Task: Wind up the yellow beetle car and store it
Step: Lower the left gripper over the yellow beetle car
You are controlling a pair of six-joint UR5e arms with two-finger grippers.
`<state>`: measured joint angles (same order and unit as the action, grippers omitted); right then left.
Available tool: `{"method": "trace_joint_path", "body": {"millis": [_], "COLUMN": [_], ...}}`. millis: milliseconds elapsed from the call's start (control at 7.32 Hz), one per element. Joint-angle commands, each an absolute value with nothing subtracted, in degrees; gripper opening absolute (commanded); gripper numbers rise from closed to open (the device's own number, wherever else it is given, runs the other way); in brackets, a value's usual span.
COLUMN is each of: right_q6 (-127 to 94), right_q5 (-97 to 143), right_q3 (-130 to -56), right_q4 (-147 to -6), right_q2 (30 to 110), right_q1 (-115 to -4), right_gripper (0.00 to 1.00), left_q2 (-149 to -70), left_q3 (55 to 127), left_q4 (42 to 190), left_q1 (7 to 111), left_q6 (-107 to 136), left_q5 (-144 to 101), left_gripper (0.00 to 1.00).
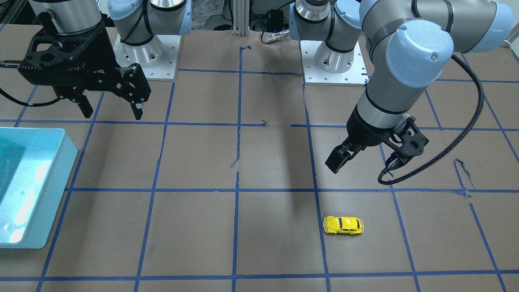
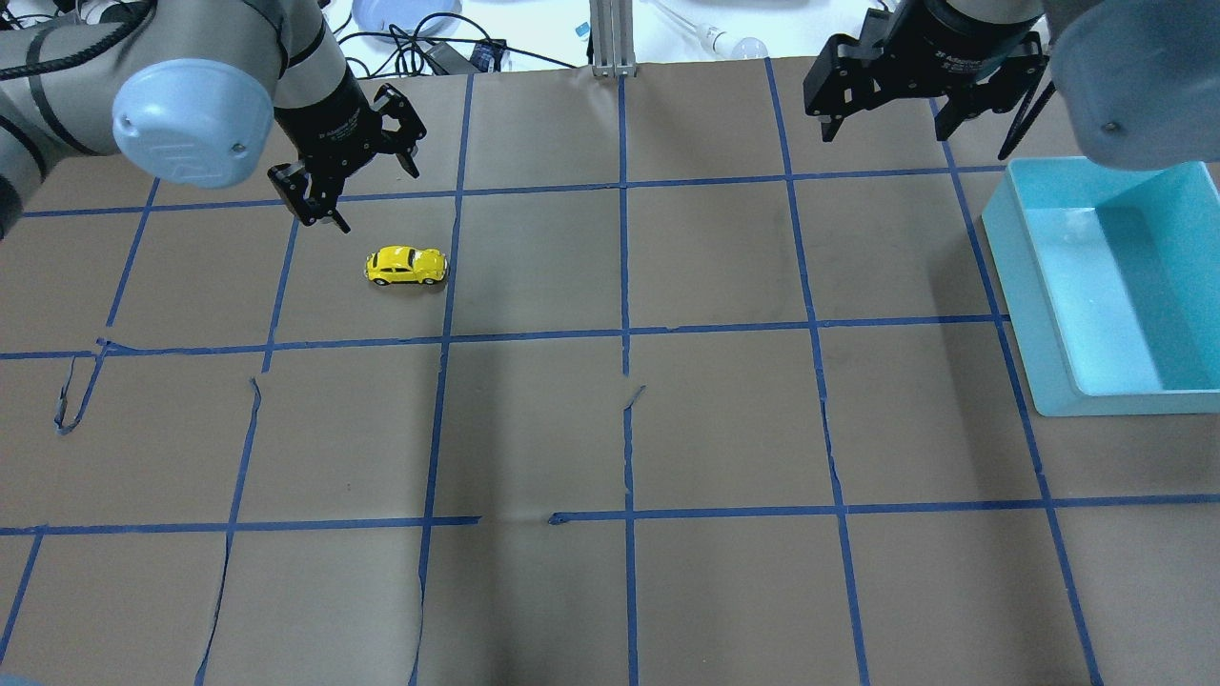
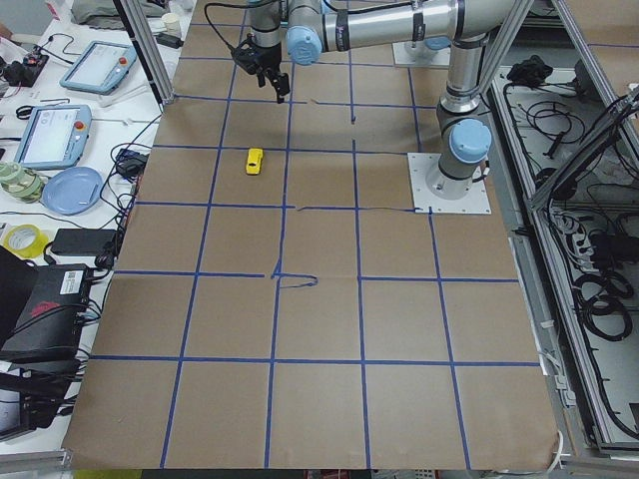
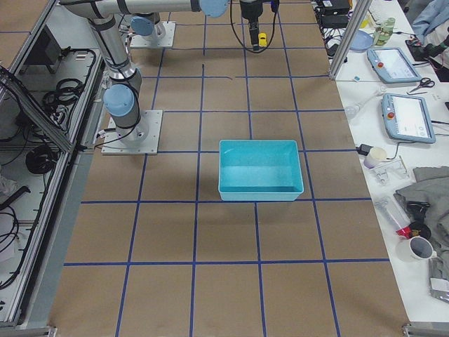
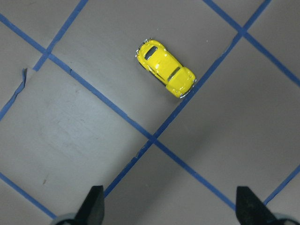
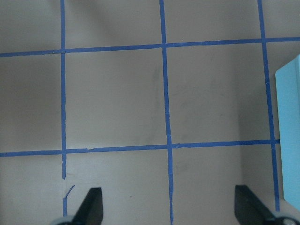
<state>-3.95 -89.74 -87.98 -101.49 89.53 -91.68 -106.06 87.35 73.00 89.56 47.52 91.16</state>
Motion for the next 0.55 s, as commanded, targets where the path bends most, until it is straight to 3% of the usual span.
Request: {"method": "trace_joint_path", "body": {"millis": [0, 410], "right_q6": [-4.0, -4.0], "right_q5": [-89.7, -89.6], "right_q3": [-88.0, -88.5], "right_q4": [-101.3, -101.4], "right_q2": [89.6, 89.8], "right_q1": [-91.7, -91.7], "right_gripper": [1.00, 1.00], "left_q2": [-110.1, -115.5], "left_q3": [87.4, 87.4], "left_q4": [67.1, 66.7], "left_q1": [87.5, 86.2], "left_q6": [54.6, 65.8], "left_q5": [91.1, 90.6], "left_gripper": [1.00, 1.00]}}
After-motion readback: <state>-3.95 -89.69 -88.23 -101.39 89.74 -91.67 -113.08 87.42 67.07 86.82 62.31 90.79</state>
